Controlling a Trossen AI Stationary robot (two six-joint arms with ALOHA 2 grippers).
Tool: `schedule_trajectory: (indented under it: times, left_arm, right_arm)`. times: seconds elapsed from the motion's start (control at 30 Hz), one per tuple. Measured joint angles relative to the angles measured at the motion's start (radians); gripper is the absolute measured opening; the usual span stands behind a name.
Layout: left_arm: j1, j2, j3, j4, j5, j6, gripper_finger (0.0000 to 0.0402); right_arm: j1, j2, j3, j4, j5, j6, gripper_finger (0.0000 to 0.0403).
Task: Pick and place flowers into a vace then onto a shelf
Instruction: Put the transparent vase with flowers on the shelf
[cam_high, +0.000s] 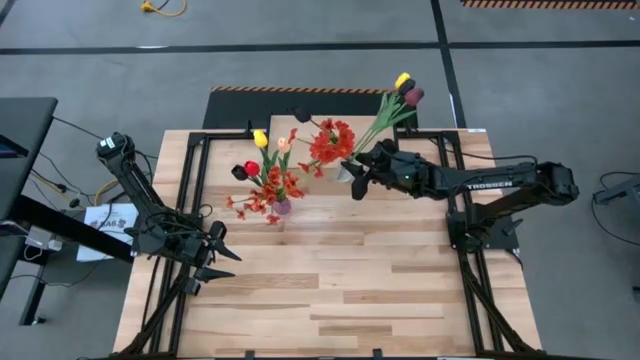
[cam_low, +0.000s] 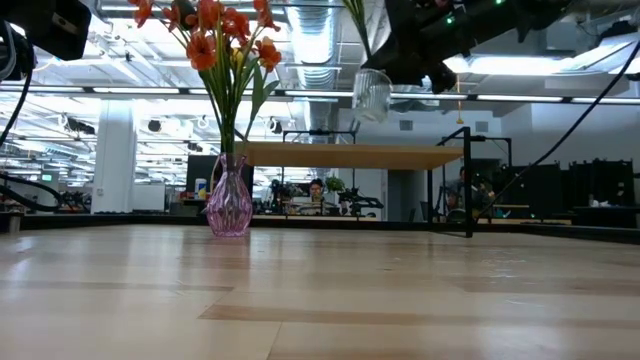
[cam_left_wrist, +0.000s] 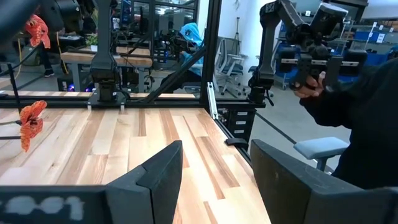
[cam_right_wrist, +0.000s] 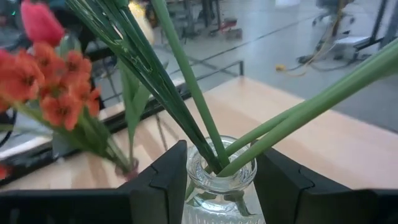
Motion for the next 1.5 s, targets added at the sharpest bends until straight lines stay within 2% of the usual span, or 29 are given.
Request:
schedule_trajectory:
  times: [0.3, 0.63, 1.13, 1.5]
  left_arm:
    - [0.0, 0.0, 0.0, -0.011, 0.0, 0.0, 0.0178]
    - [0.0, 0.0, 0.0, -0.015, 0.0, -0.011, 0.0178]
    - [0.0, 0.0, 0.0, -0.015, 0.0, -0.011, 0.0178]
    - [0.0, 0.0, 0.0, -0.017, 0.0, -0.011, 0.0178]
  right_arm:
    - [0.013, 0.1, 0.032, -0.061, -0.073, 0.026, 0.014]
    - [0.0, 0.099, 0.107, -0.057, -0.07, -0.027, 0.014]
    - [-0.019, 0.089, 0.118, -0.03, -0.069, -0.048, 0.014]
    - [-0.019, 0.089, 0.235, -0.131, -0.069, -0.114, 0.014]
